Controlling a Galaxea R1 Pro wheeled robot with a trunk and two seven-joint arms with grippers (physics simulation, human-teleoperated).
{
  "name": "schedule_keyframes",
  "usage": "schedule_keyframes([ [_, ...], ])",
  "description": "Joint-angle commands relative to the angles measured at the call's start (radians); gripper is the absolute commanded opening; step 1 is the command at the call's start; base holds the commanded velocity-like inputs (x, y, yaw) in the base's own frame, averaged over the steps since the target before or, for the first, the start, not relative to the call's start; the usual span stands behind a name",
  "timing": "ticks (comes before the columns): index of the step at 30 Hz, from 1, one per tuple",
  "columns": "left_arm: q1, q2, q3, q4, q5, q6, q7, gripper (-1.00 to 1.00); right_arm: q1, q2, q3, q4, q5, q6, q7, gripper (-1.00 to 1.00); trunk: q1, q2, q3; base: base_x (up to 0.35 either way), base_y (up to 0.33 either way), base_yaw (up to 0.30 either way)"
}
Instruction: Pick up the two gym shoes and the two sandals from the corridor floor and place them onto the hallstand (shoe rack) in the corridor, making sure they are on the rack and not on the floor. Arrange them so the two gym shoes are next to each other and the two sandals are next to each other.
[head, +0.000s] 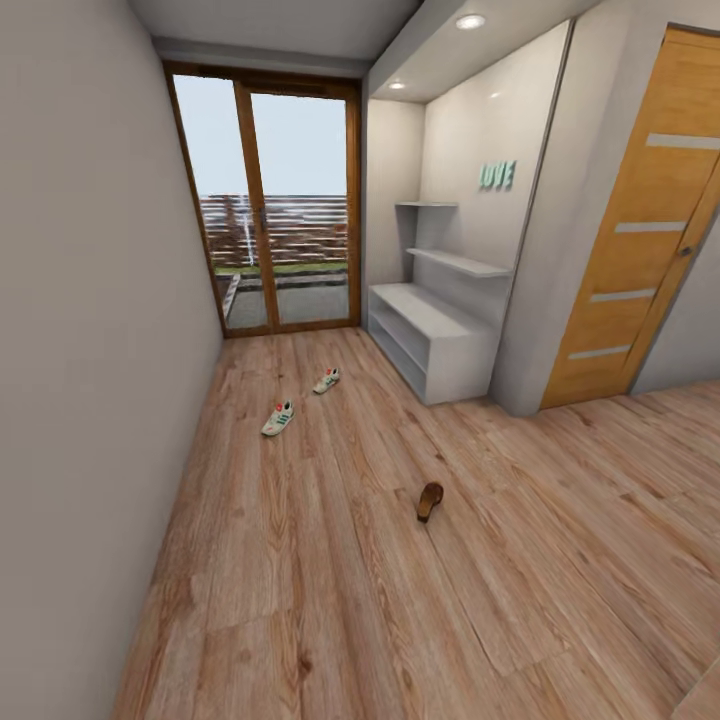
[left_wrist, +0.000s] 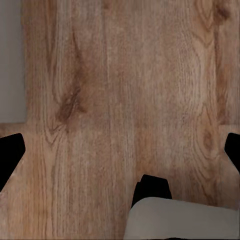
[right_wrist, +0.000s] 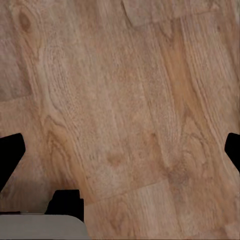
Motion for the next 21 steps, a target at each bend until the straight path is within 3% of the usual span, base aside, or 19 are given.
schedule_keyframes([
  [1, 0.000, 0.000, 0.000, -0.021, 0.000, -0.003, 0.000, 1.00, -0.010, 0.001, 0.000, -0.016, 0.000, 0.000, -0.001, 1.00, 0.000, 0.000, 0.000, 0.021, 0.000, 0.000],
  [14, -0.001, -0.018, 0.001, -0.266, 0.002, -0.038, 0.001, 1.00, -0.156, 0.011, 0.003, -0.077, 0.000, -0.028, -0.001, 1.00, 0.000, 0.000, 0.000, 0.008, 0.000, 0.000],
  [21, -0.002, -0.037, 0.001, -0.294, 0.002, -0.124, 0.000, 1.00, -0.174, 0.020, 0.003, -0.075, 0.000, -0.042, -0.004, 1.00, 0.000, 0.000, 0.000, 0.001, 0.000, 0.000],
])
